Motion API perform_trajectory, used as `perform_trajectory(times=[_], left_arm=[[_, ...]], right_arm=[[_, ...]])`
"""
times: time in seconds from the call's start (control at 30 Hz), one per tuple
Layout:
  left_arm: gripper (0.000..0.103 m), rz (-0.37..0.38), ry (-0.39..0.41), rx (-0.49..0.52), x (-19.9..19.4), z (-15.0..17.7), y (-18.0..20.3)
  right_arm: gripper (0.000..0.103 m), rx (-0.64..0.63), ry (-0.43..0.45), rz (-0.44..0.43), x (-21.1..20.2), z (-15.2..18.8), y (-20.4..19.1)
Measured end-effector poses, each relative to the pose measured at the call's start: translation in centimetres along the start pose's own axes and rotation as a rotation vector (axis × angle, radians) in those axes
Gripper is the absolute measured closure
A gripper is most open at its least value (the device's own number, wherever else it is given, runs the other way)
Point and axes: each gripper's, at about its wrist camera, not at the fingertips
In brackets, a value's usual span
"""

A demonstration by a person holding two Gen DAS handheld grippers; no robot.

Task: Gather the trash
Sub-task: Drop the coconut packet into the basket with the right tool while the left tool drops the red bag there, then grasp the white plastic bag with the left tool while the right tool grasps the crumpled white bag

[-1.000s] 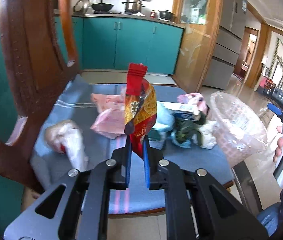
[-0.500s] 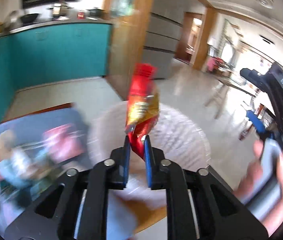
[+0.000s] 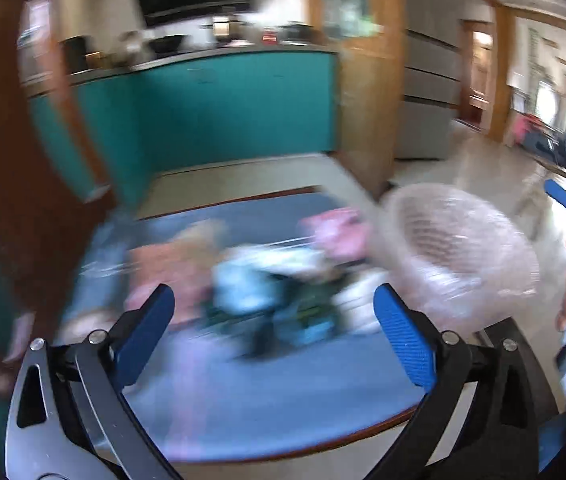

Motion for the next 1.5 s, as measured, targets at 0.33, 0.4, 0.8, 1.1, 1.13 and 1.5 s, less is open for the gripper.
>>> perform_trajectory(times=[0.33,0.4,0.8,1.1,1.13,1.5], left_arm=[[0.004,-0.164,-0.062,-0.231,-2.7,5.5,-12.8],[0.004,-0.157,-0.092,-0.254,-2.0,5.8,-13.6],[0.004,-0.247,-0.195,-0.213,3.3,6.5,-13.4],[0.004,-0.285,-0.237,-0.254,6.6,6.3,-14.8],[0.004,-0.283,-0.239,-0.256,6.8,6.2,-14.9],[0.08,-0.153,-0.279,-0.385,8.7,6.7,-18.5]], right_arm=[[0.006,-0.589,-0.121,-0.104,-1.1,8.3,-12.8],[0.006,-0.642,-0.119,-0.076,-0.9,9.4,-13.4],[0.017,-0.792,-0.284,-0.028,3.5,13.4,-13.7],[0.024,-0.948,-0.265,0.025,6.6,15.5,-15.2],[0.024,-0.95,-0.275,0.02,7.0,15.7,-15.3],[0.045,-0.873,-0.316,-0.007,7.5,14.4,-15.1]])
Point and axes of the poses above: each gripper's, at about its wrist camera, not at the fingertips, and x roughly the way its jaws point, y to its right, z to its underside, and after that the axes turned 15 degrees about z, right-handed
